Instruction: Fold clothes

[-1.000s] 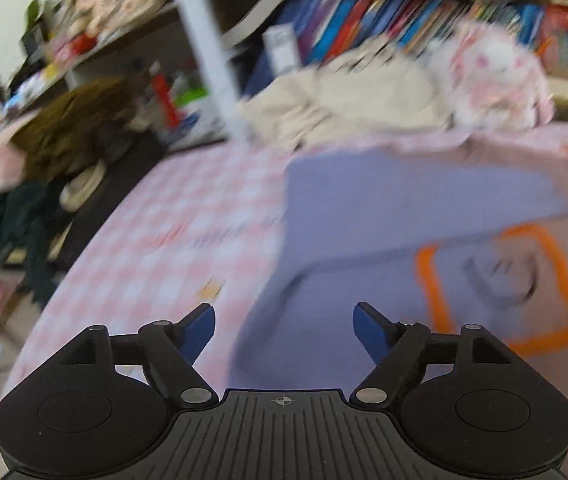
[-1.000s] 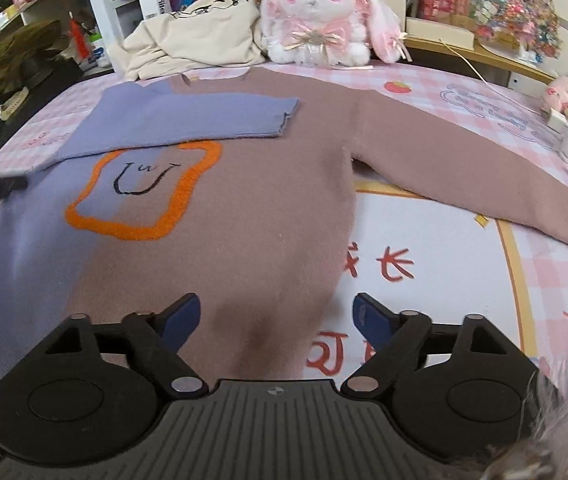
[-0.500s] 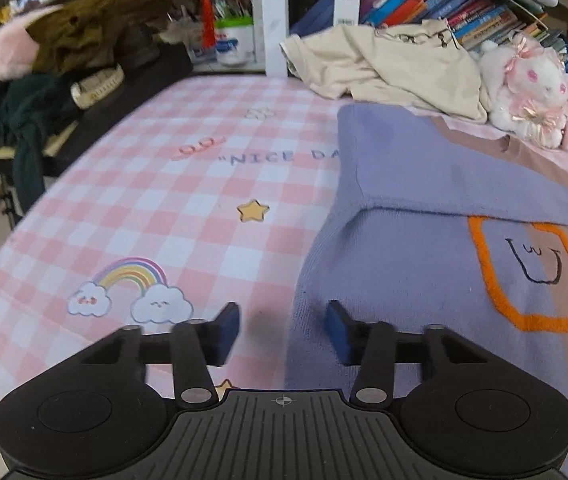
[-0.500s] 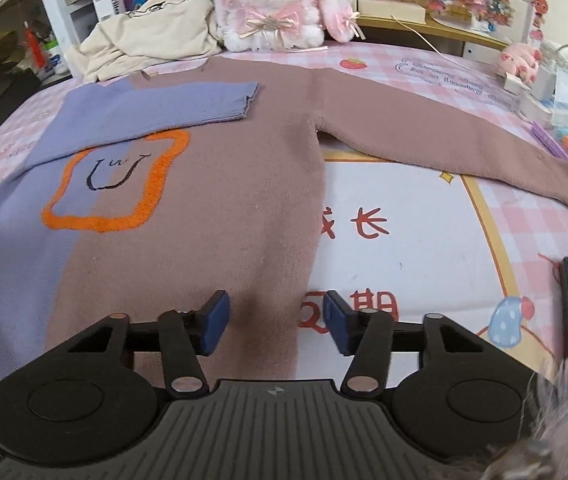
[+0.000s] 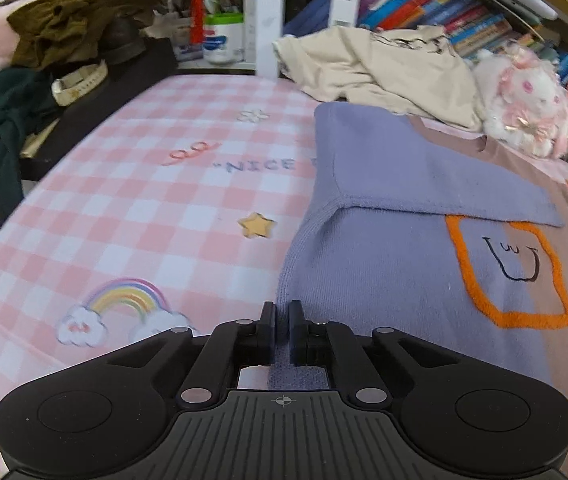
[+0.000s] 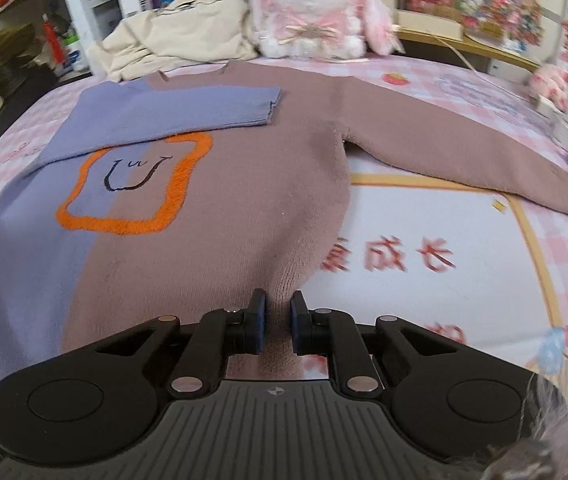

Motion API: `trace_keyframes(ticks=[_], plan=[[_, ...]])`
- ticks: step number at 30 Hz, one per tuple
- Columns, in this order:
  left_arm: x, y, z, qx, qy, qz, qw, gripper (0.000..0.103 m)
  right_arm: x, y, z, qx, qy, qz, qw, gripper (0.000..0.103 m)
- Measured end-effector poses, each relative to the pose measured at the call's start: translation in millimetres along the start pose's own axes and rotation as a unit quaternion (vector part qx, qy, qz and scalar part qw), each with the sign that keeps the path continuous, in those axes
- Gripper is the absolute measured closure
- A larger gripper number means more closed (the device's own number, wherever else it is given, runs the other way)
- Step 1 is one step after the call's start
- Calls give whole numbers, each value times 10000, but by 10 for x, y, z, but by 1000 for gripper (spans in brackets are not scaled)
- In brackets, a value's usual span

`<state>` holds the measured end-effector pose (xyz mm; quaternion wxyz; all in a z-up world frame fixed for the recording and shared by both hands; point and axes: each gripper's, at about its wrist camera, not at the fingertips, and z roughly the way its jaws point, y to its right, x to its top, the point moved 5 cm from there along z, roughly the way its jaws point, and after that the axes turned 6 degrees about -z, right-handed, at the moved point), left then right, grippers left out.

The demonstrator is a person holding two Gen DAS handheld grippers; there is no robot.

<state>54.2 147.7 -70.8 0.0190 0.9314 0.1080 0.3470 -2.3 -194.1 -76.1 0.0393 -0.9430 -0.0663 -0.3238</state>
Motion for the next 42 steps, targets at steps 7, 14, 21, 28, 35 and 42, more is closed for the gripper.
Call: trace_keyframes(ticks=[7,14,21,28,35,42], plan=[[144,-304,106,197,24,-148,9997,98,137,-352,99,288,-23,-406,9988,91],[141,-354,120,185,41,-120,9997,97,158,-391,115,290,-17,-416,9987,91],[140,-399,131,95,83,-86,9999,97,130,-407,89,241,-29,-355,9991,91],[150,-418,145,28,93,-69,9999,97,123,-431,92,184,-21,-251,9995,91],[144,-481,77,-6,44,-242,9997,87,120,-423,75,9,-17,-54,10000,80],[51,-375,-345,143,363,-163,9991,33,176,-528,-256,-47,382,215,9990,29]])
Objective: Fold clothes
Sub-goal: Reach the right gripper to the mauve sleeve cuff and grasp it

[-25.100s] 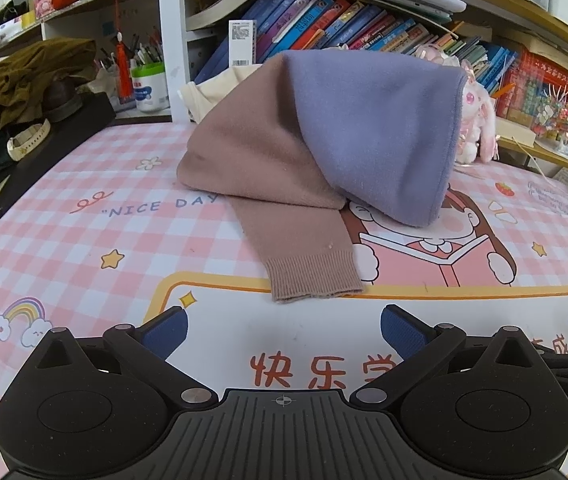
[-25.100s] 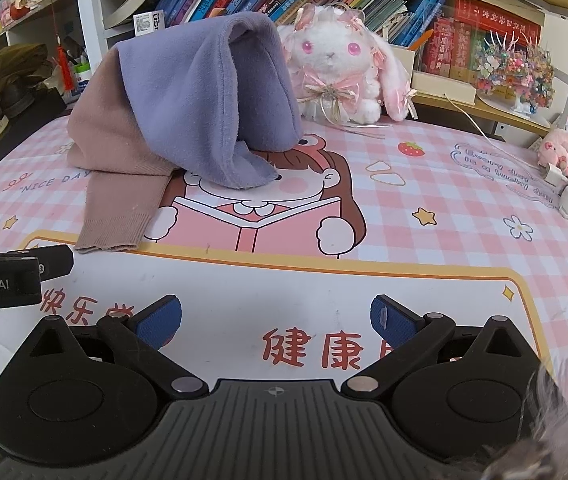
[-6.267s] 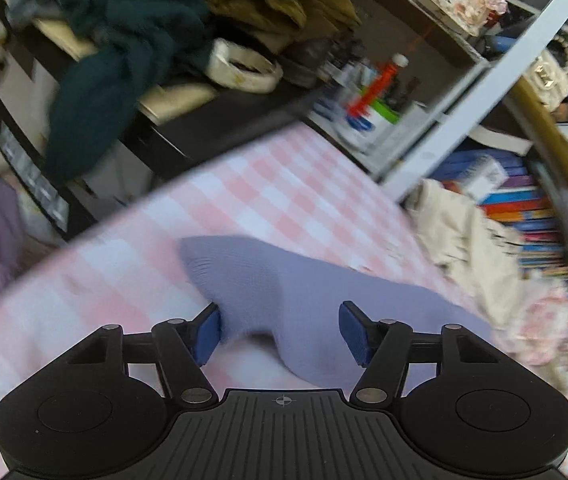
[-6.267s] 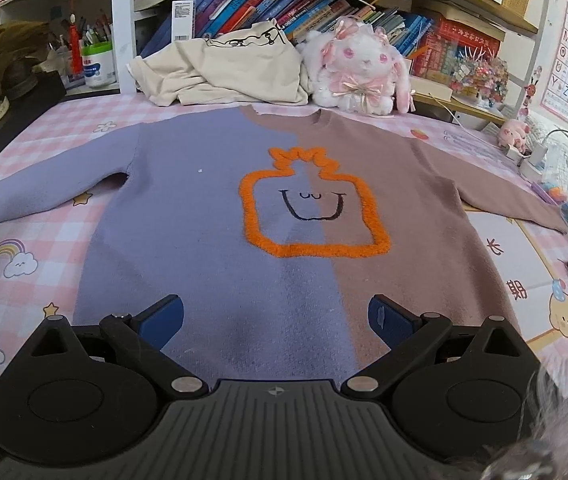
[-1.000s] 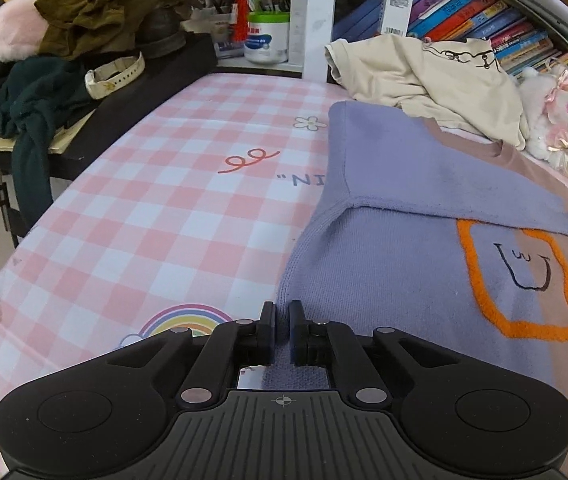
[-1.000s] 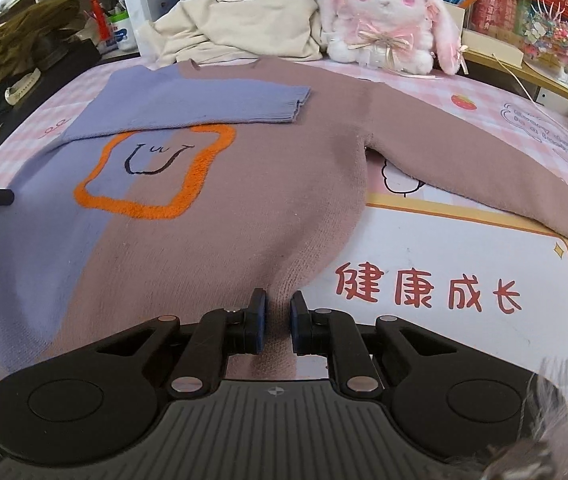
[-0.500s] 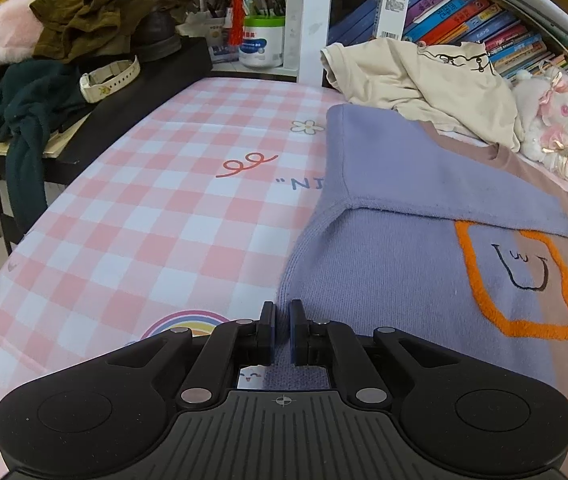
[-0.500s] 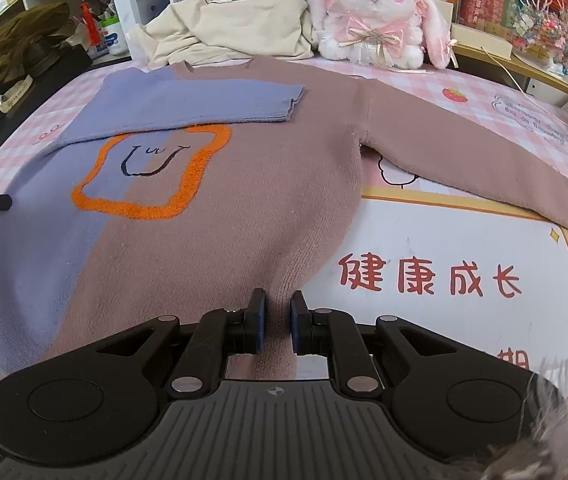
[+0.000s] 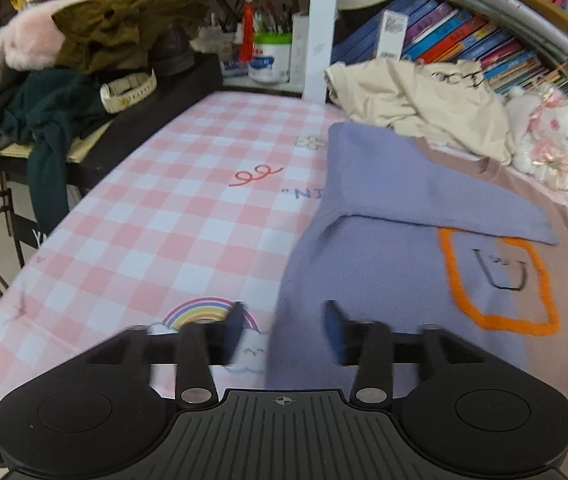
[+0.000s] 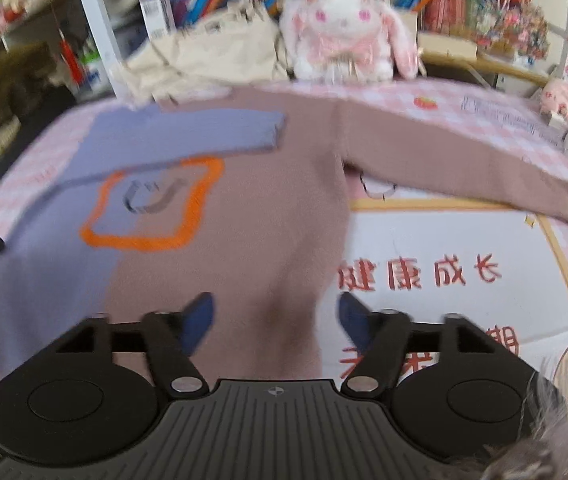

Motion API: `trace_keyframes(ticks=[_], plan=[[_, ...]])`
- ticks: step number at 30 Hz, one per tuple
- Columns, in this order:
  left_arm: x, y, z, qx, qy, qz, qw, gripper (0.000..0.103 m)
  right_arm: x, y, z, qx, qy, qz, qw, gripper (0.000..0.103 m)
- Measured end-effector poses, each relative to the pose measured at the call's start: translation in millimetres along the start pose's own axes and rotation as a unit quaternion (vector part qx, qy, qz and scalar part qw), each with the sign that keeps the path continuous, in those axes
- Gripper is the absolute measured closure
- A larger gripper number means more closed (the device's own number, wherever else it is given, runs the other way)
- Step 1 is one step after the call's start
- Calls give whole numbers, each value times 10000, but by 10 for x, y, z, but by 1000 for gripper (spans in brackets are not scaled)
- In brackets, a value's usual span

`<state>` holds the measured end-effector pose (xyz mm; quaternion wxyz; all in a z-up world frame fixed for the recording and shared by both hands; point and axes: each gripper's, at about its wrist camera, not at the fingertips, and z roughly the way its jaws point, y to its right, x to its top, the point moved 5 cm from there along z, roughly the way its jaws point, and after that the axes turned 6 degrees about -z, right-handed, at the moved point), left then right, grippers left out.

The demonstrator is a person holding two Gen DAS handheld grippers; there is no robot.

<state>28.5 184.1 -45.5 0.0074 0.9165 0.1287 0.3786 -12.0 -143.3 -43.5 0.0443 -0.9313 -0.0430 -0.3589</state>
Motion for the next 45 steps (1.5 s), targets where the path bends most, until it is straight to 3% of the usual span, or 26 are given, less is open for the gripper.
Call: trace_keyframes(ticks=[2,6,16,23,34,45], plan=[[-34,55,-111,35,91,68,9999,22,16,-47,-96,-90,155,-17,9998,21],[-106,203,-188,-202,41,252,9995,13,-28,-106,-155,-389,155,-21,9991,15],[-372,506,-165,-791,-234,737,9939,10,-291,-77,-321,-789,-26,132,9968,13],[-426,707,-157,-983,-263,930,9904,10,-396,127,-362,-977,18,478,9941,13],[-400,1049,-107,-729,-203,831,9937,10,-202,518,-168,-727,149,350,9966,12],[-442,1602,-125,-242,33,418,9988,10,75,1363,99,-384,71,375,9985,14]])
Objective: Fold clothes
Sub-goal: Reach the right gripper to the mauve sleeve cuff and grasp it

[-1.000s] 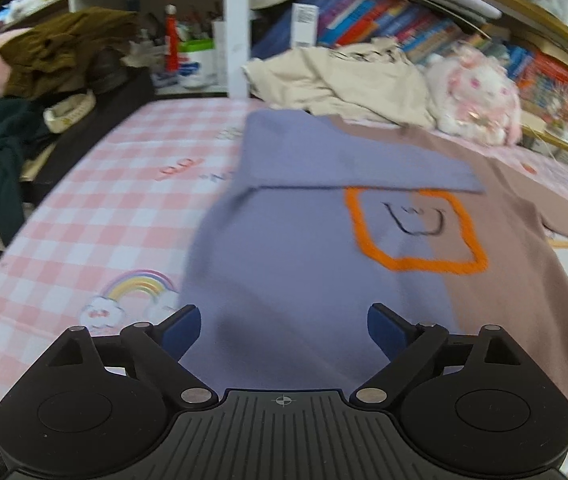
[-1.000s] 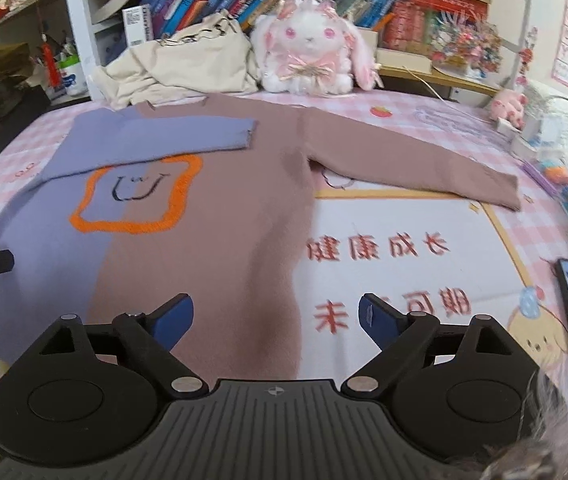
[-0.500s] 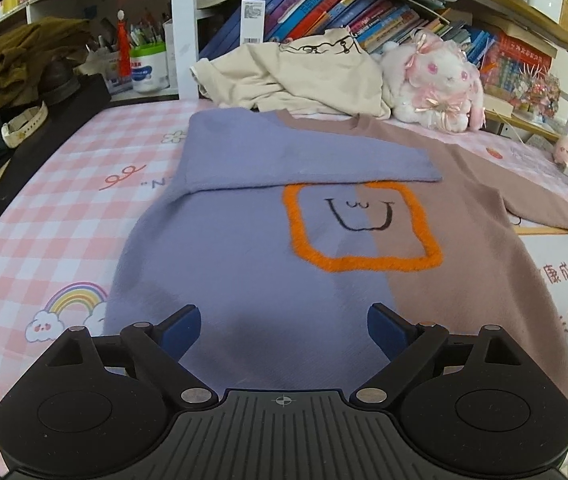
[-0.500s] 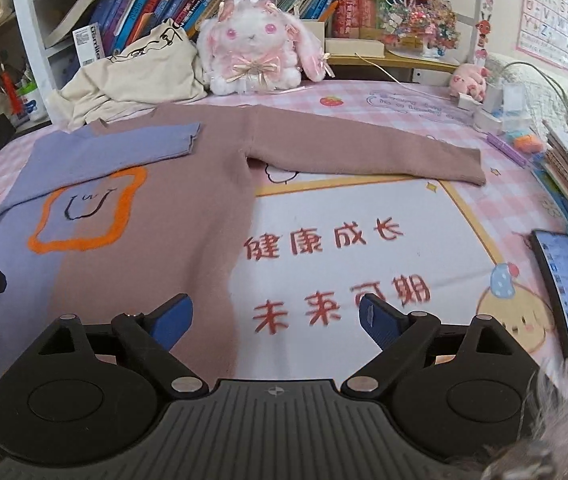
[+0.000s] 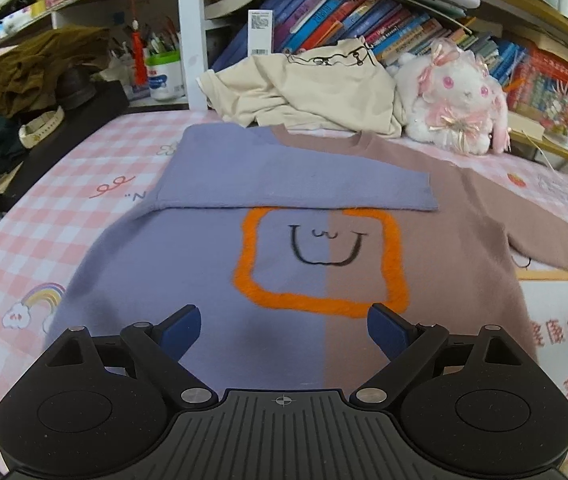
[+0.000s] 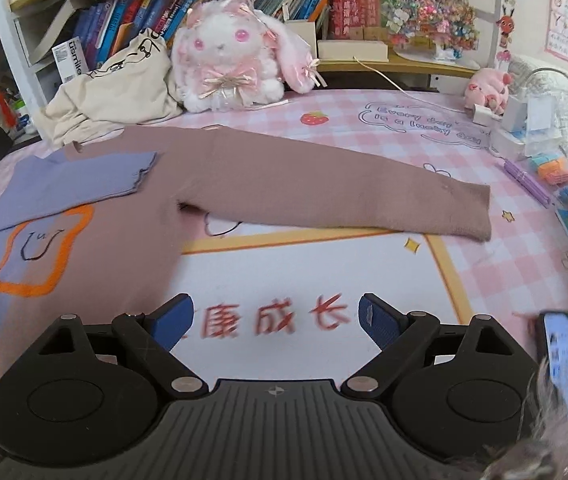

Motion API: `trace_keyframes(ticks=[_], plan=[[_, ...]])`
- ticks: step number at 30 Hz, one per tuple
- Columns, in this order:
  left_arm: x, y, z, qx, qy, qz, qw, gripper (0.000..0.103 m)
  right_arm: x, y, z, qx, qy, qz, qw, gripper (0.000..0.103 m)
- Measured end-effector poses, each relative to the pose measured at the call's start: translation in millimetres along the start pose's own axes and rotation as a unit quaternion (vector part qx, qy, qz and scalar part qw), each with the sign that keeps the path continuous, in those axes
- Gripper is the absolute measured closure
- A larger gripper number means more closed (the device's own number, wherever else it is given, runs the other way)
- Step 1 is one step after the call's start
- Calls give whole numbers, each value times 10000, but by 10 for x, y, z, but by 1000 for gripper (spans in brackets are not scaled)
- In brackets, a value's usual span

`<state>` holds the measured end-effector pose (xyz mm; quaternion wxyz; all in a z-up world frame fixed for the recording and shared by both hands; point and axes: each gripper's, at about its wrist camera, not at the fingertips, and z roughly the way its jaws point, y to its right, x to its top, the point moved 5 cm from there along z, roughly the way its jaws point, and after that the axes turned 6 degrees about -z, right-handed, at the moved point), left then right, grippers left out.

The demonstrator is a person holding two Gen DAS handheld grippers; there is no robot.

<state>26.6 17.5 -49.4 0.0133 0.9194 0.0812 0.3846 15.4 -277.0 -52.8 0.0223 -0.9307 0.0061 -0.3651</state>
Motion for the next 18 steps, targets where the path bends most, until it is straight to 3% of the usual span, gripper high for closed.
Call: trace_keyframes(ticks=[12,18], plan=[[-220,317,-68,541,-219,-320,9978,10,86,495,238,382,-145,-32,9992,14],[-312,358,-100,852,-308,-404,9951,10,135,804,293,217,-116,199,9995,15]])
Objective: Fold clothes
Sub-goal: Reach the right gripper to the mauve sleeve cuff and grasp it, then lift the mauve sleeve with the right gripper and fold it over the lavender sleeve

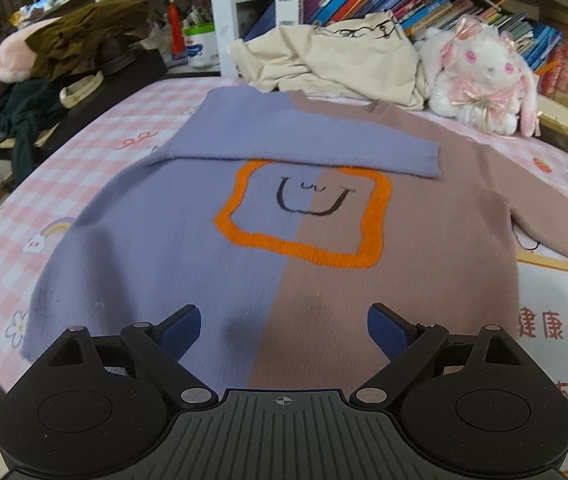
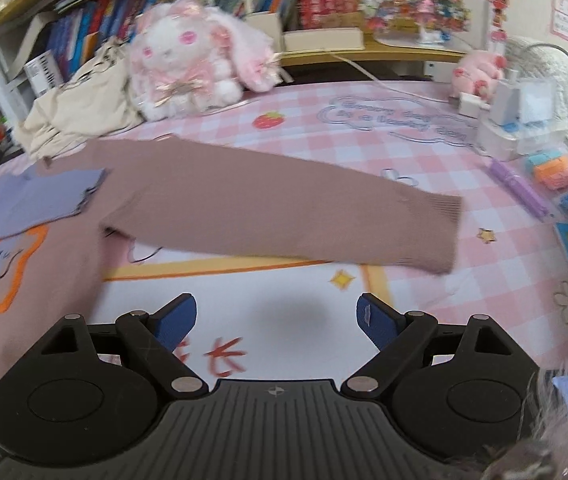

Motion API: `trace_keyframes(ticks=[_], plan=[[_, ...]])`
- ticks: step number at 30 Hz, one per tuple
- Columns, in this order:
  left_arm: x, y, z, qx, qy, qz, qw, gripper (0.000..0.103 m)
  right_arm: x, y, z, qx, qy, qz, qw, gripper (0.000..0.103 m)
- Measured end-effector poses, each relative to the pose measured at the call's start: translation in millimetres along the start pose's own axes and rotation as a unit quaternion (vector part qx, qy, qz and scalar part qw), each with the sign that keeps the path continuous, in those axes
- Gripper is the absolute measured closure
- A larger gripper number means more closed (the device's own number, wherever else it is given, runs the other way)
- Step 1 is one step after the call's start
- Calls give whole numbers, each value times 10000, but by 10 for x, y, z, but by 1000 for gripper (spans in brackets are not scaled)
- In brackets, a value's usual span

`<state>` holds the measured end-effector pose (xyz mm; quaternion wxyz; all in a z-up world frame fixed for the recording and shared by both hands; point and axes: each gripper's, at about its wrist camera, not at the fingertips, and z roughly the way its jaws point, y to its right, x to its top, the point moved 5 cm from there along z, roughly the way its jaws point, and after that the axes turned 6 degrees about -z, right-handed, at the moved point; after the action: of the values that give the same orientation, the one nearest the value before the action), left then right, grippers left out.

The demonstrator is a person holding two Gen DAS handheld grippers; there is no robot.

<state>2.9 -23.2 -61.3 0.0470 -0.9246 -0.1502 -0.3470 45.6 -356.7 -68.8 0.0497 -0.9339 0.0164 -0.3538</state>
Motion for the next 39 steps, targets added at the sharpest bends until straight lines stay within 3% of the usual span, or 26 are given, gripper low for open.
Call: trace_keyframes(ticks=[9,14,20,27,30,35,39], plan=[[-66,69,-44,256,-39,47,9997,10,21,454,29,-223,-20,508,9985,19],[-93,115,-75,297,-32,167,9994,10,14,659,100,-239,-135,852,9960,27],[-113,81,-105,359,-27,125,9993,10,79,860,132,-276,-66,1223,9921,47],[-142,10,-108,424,-66,-2,9991,10,226,1175,269,114,295,1851,9822,55],[-140,29,-120,409,-52,49,9991,10,288,1291,348,110,438,1951,9797,65],[-135,38,-127,397,-26,135,9991,10,302,1357,386,368,323,2156,9752,75],[-111,12,-116,420,-20,69,9991,10,254,1370,347,464,236,2326,9712,77]])
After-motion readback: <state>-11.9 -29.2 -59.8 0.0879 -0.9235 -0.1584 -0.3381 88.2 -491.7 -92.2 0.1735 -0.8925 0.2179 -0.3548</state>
